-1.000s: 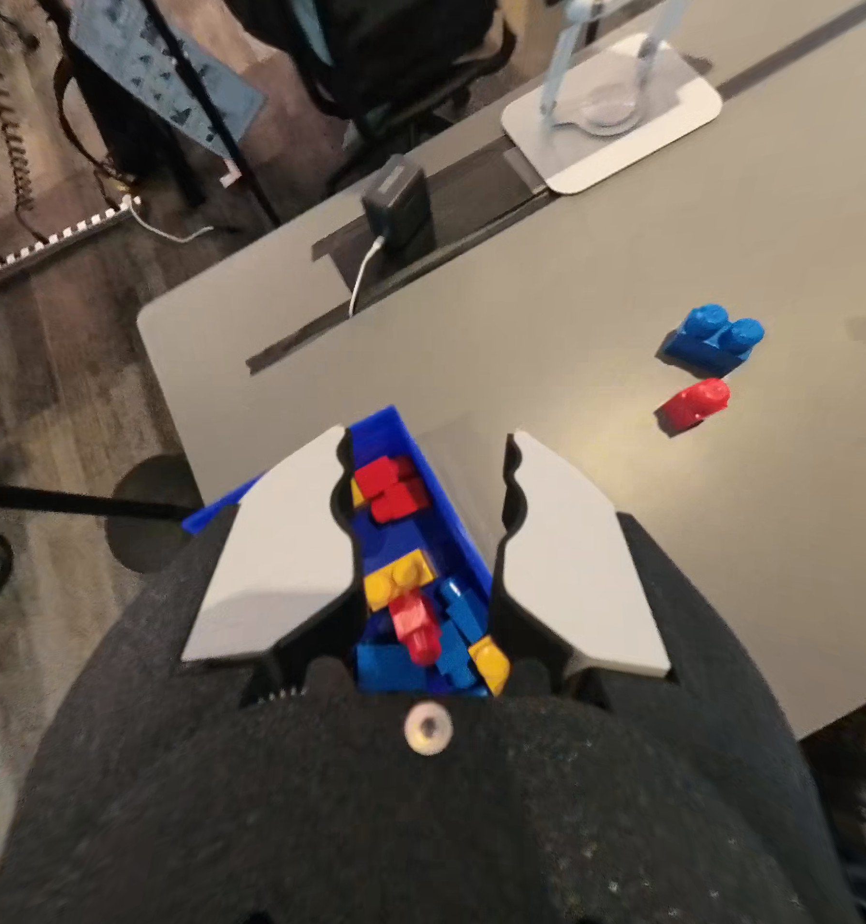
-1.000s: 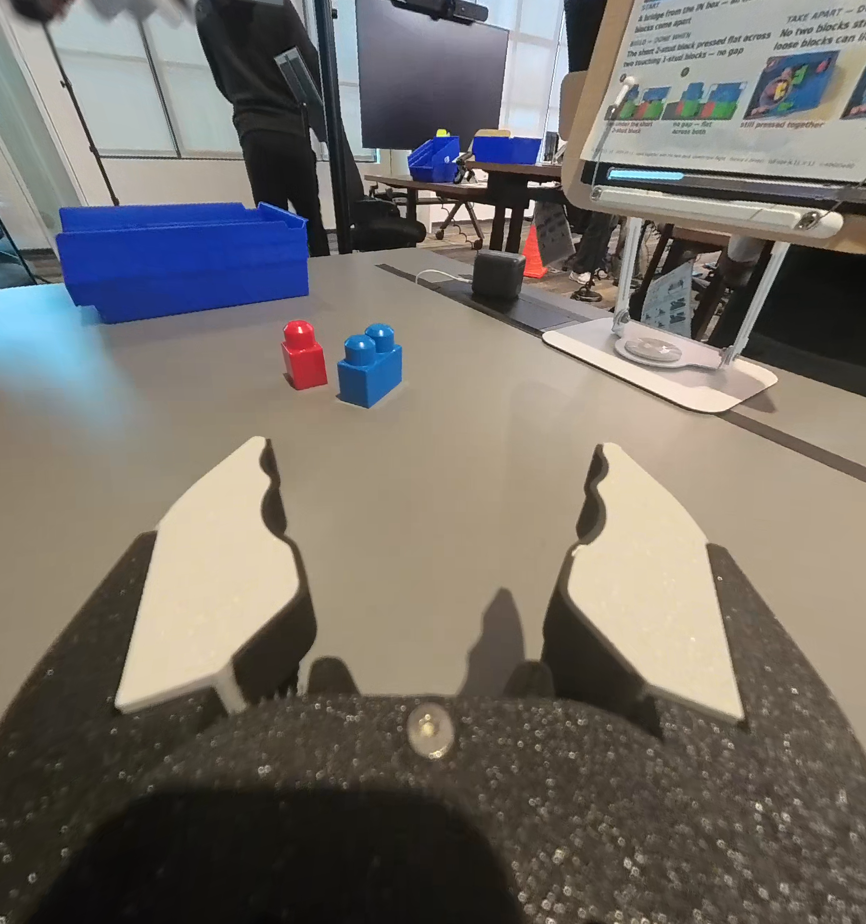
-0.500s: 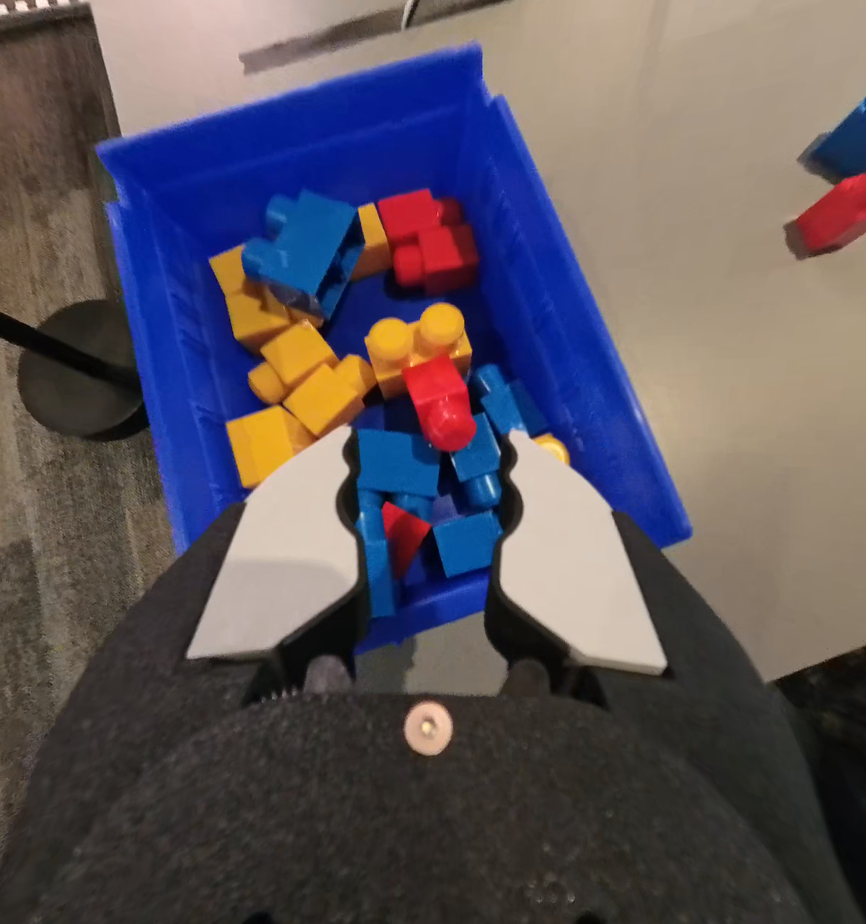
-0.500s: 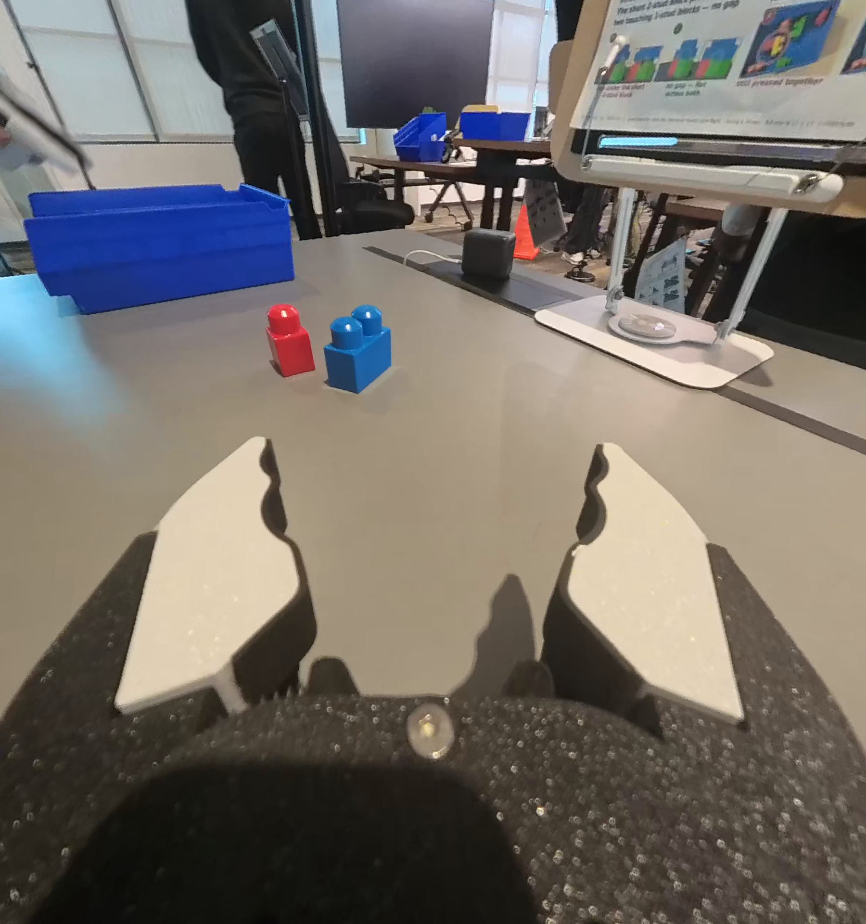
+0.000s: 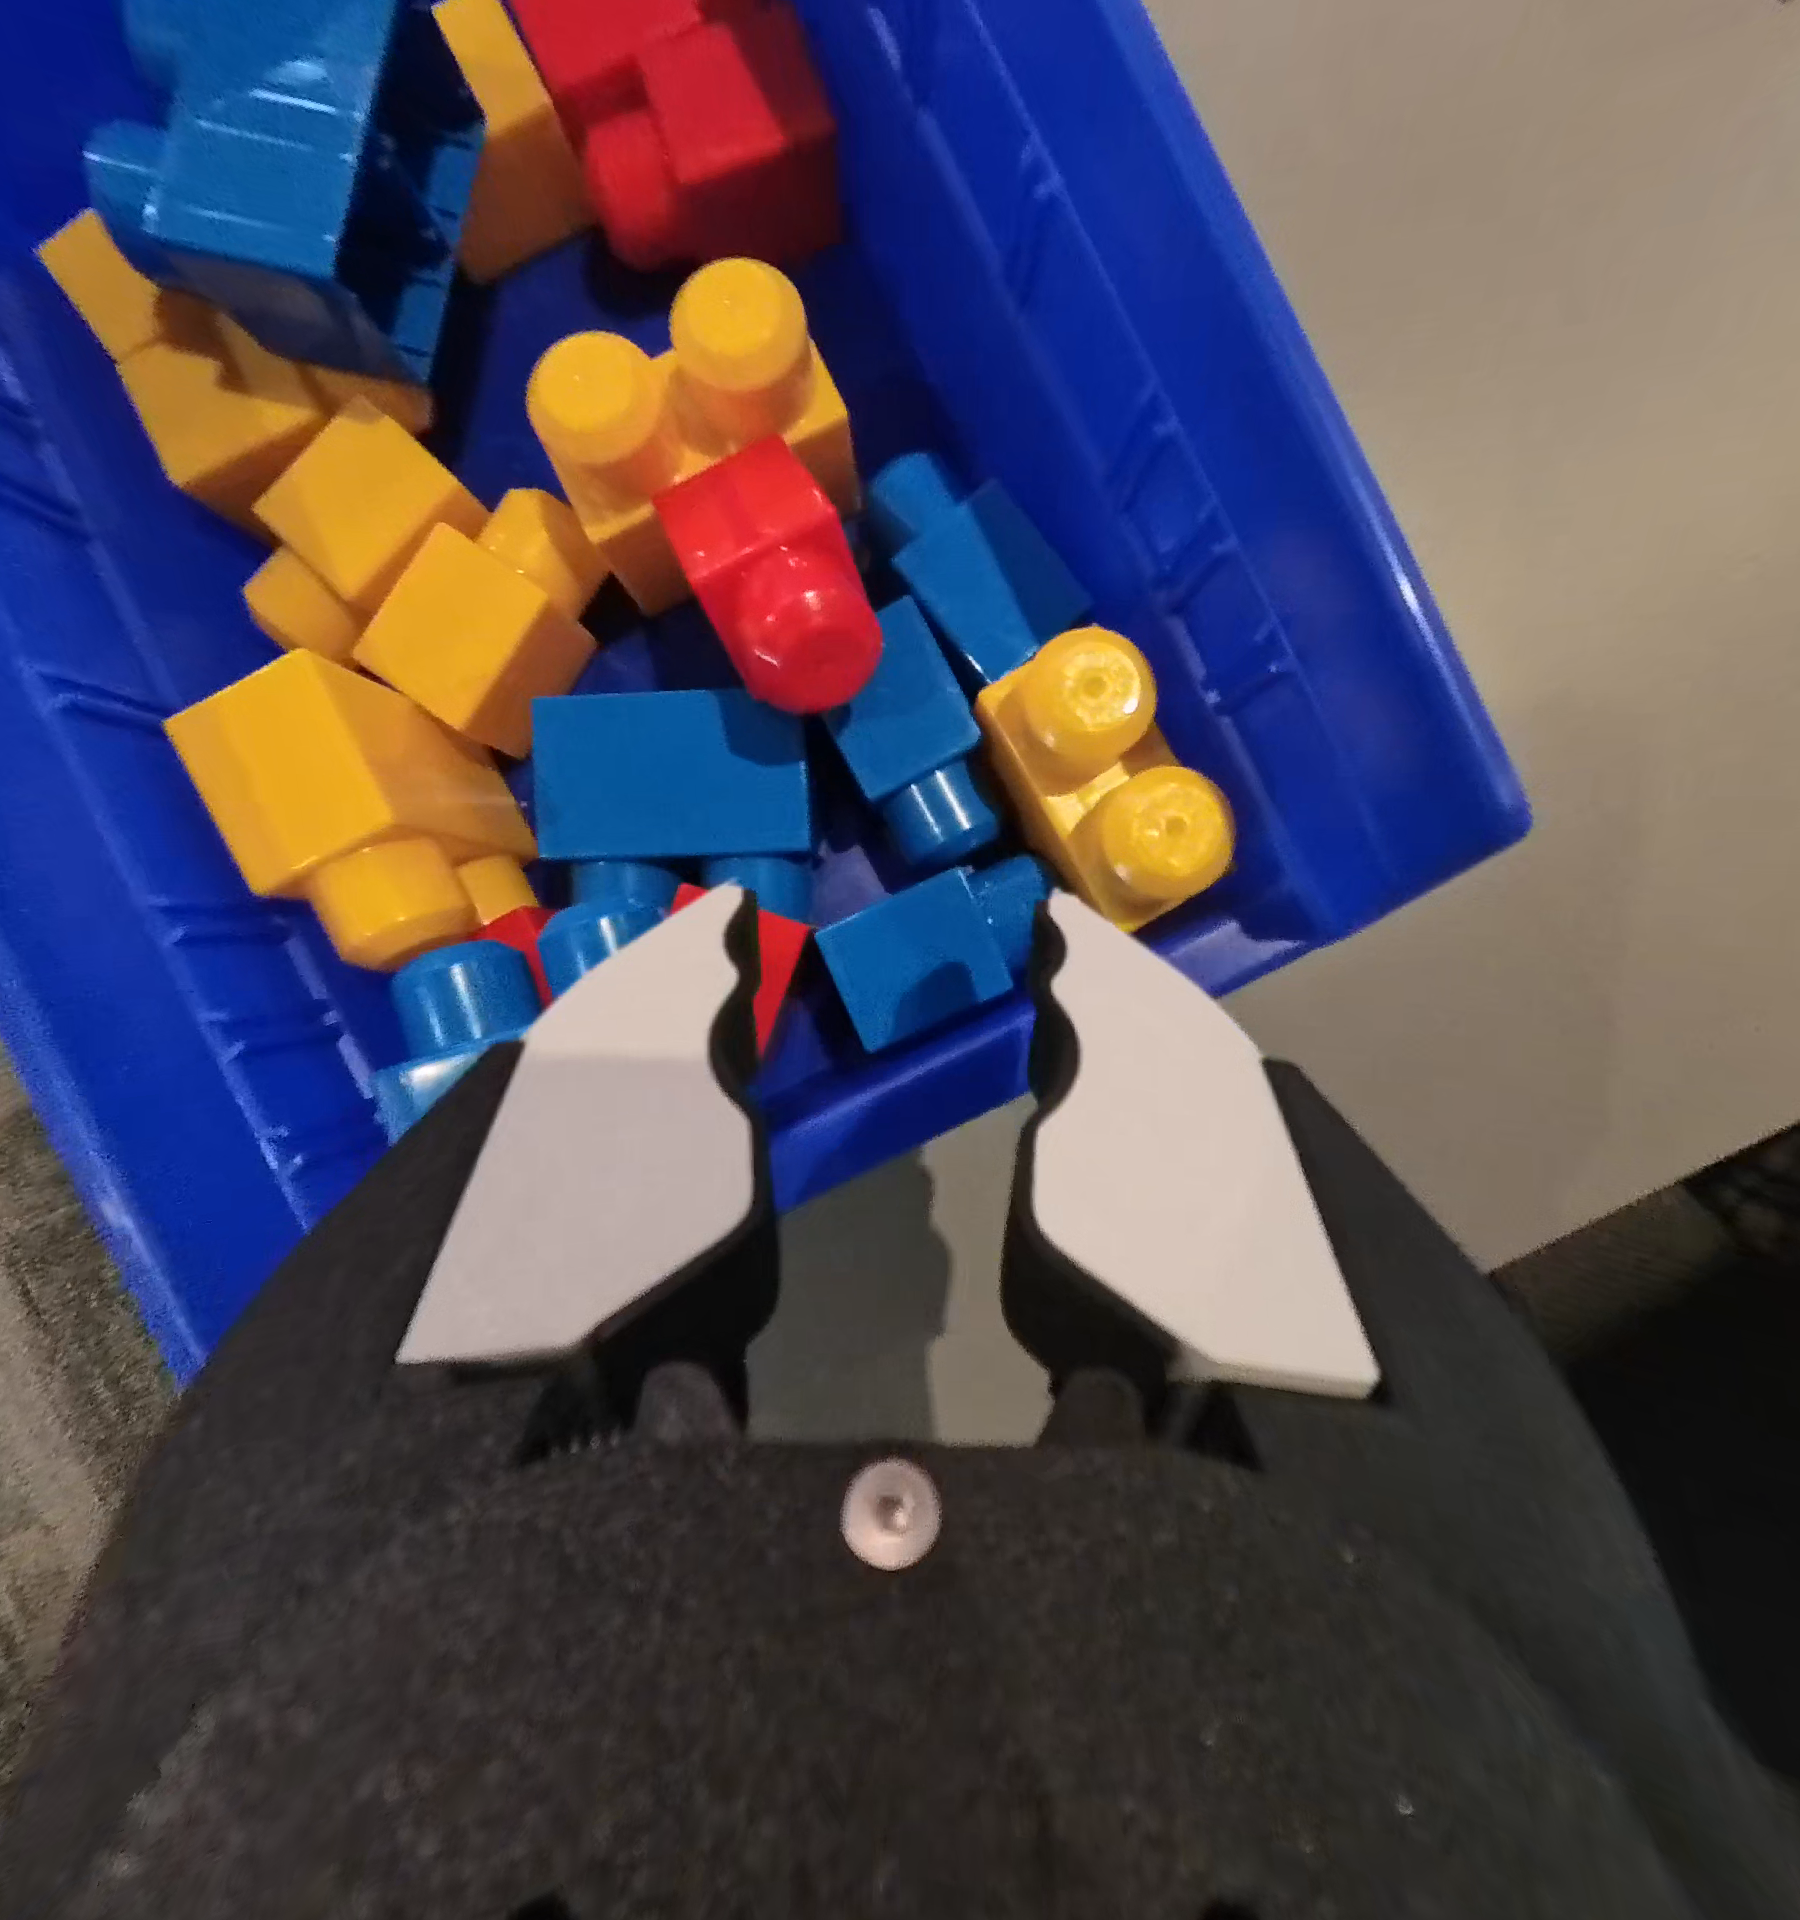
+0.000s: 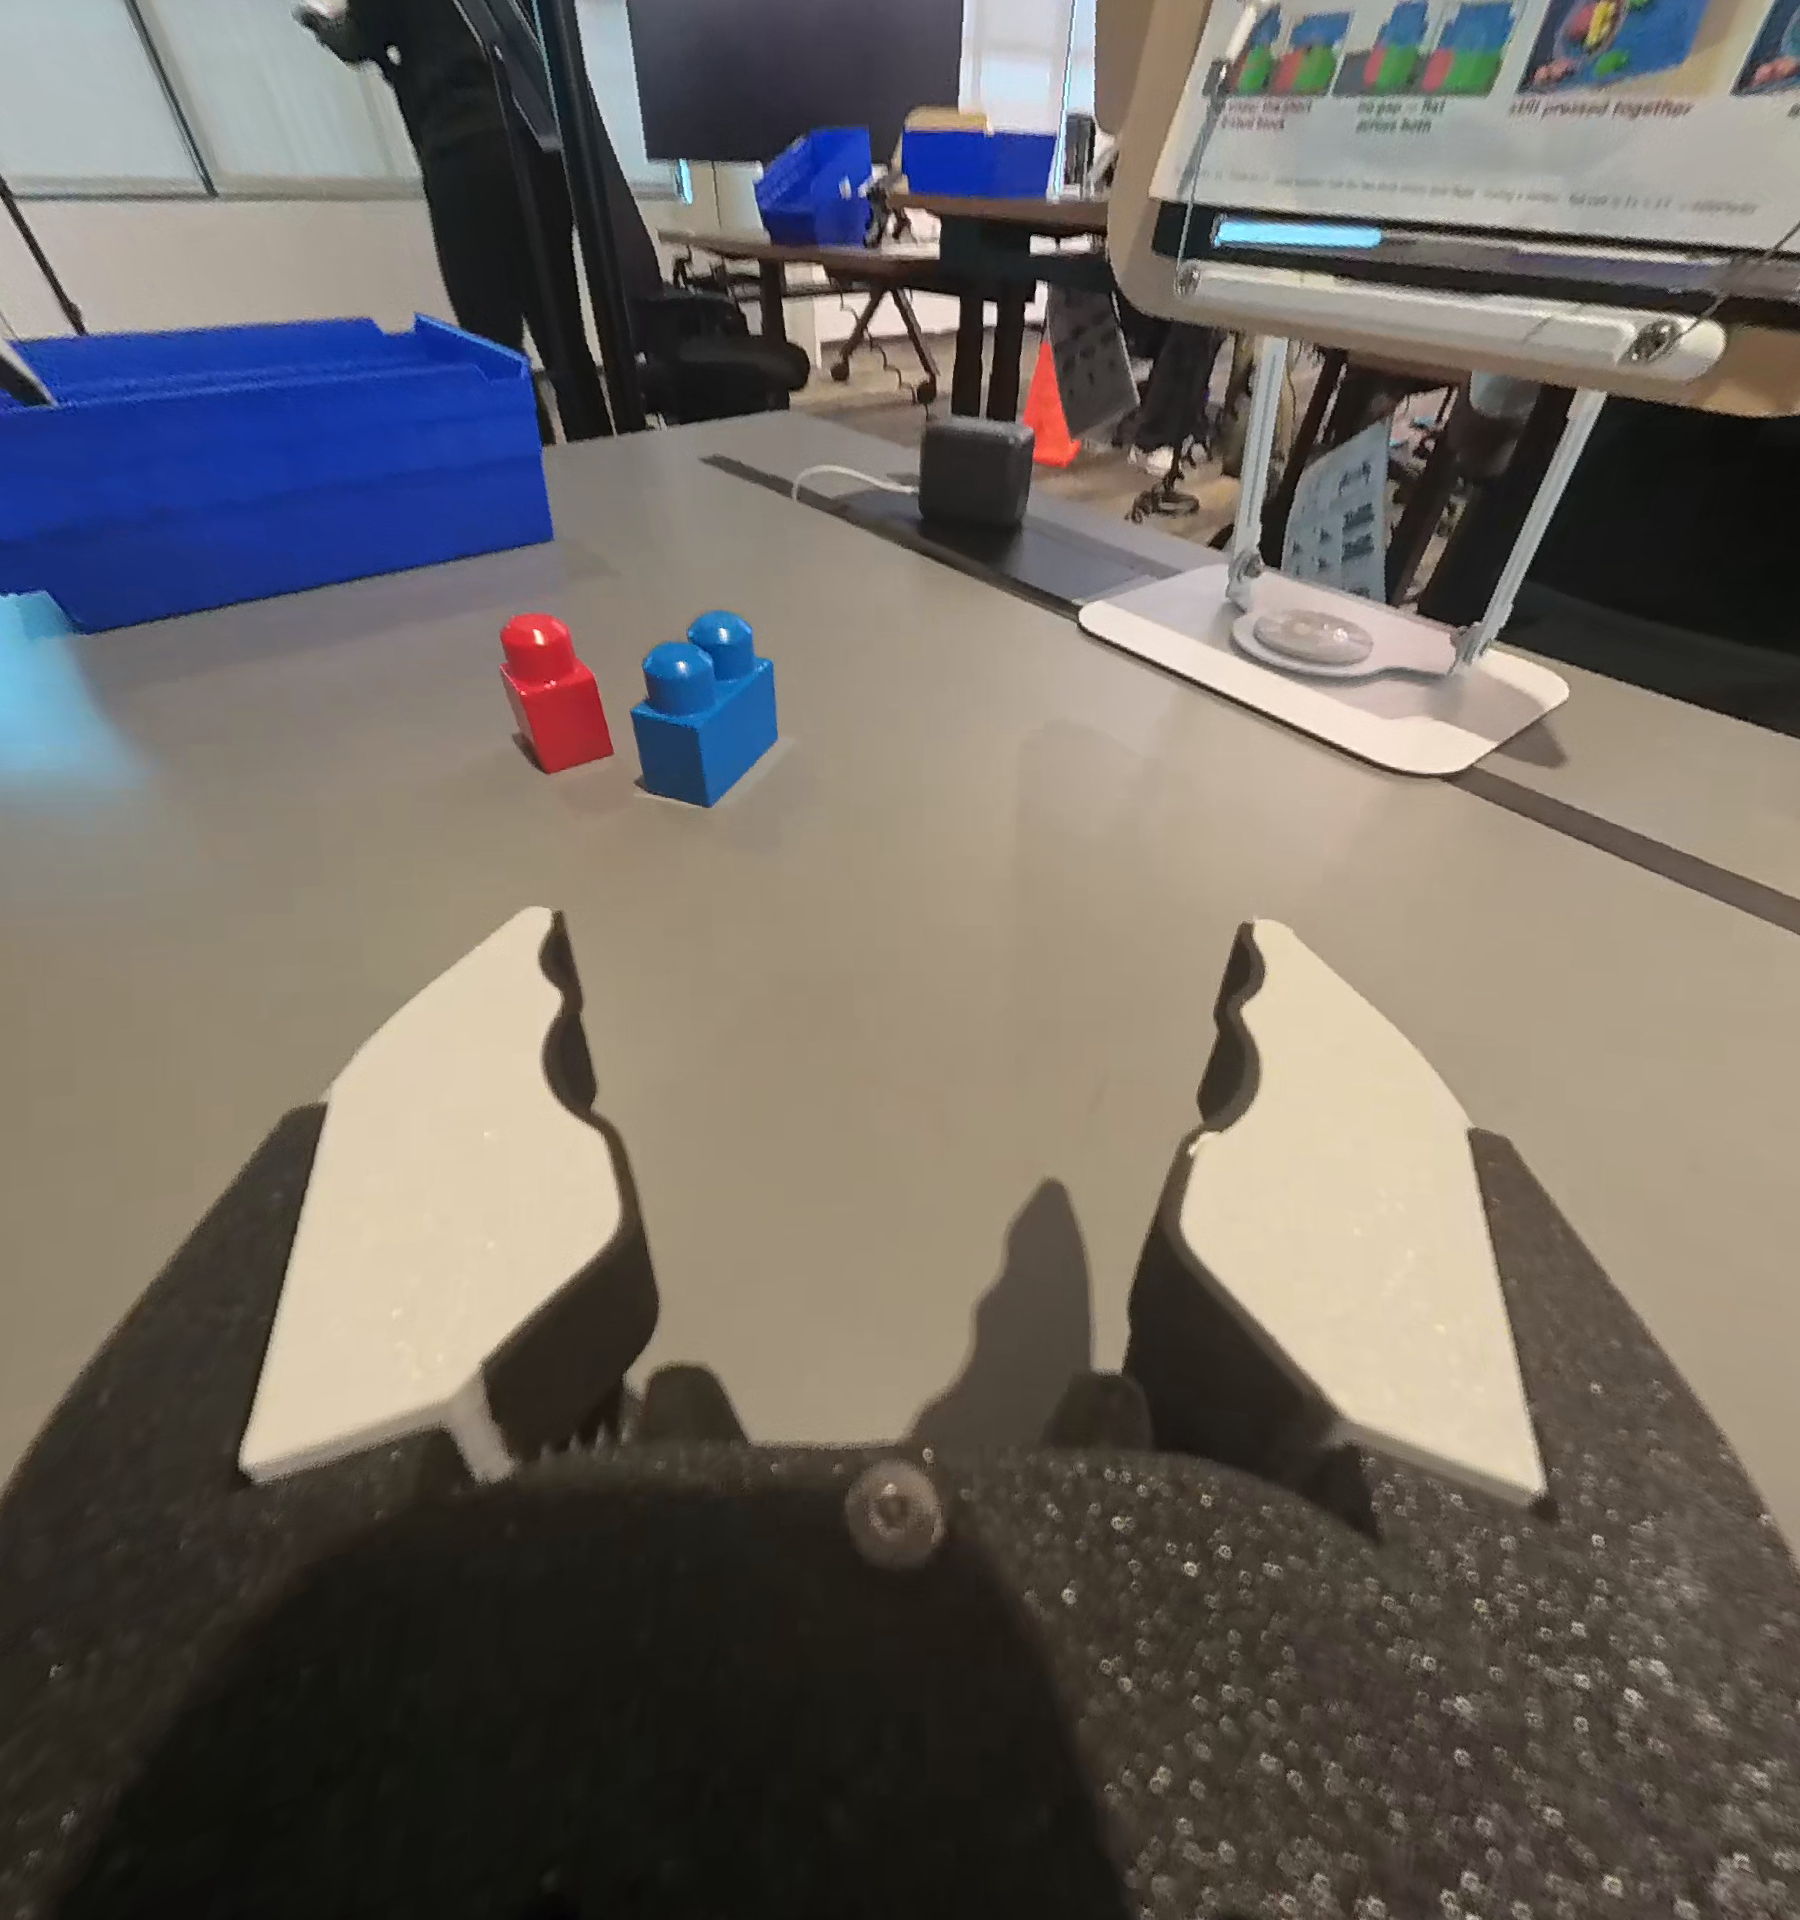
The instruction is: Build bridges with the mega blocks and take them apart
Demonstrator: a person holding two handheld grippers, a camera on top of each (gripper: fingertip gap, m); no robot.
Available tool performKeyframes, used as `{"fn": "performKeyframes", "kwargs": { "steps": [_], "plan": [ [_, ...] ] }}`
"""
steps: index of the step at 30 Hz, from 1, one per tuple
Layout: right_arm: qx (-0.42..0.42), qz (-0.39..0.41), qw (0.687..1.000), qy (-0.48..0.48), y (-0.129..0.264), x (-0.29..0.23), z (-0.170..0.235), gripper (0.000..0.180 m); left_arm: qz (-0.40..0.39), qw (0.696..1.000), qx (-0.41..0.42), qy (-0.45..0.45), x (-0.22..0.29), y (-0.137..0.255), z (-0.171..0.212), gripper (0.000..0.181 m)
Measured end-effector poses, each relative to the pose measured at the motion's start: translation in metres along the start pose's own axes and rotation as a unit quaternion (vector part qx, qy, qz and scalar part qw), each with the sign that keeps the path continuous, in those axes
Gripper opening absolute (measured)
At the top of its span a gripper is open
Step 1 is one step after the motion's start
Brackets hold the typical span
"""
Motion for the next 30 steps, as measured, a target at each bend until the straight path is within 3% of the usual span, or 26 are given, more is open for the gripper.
{"fn": "performKeyframes", "kwargs": {
  "steps": [17, 23, 30],
  "plan": [
    [-0.014, 0.006, 1.0, 0.023, -0.011, -0.007, -0.018, 0.115, -0.002, 0.997, -0.062, 0.056, 0.001, -0.054, -0.002, 0.039],
    [-0.011, 0.007, 1.0, 0.024, -0.008, -0.005, -0.019, 0.115, -0.109, 0.991, -0.072, -0.001, -0.01, -0.048, -0.015, 0.025],
    [-0.001, 0.012, 1.0, 0.025, 0.0, -0.003, -0.022, 0.115, -0.056, 0.998, -0.018, 0.013, -0.009, -0.046, -0.028, 0.042]
  ]
}}
Point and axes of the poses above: each gripper's, where its closed fingertips meet, y back along the fingers, z out of its underside, x = y × z across the jaws, the point moved 10 cm from there along y, back along the fingers, and after that the axes turned 14 degrees about x, right-handed, at the moved point
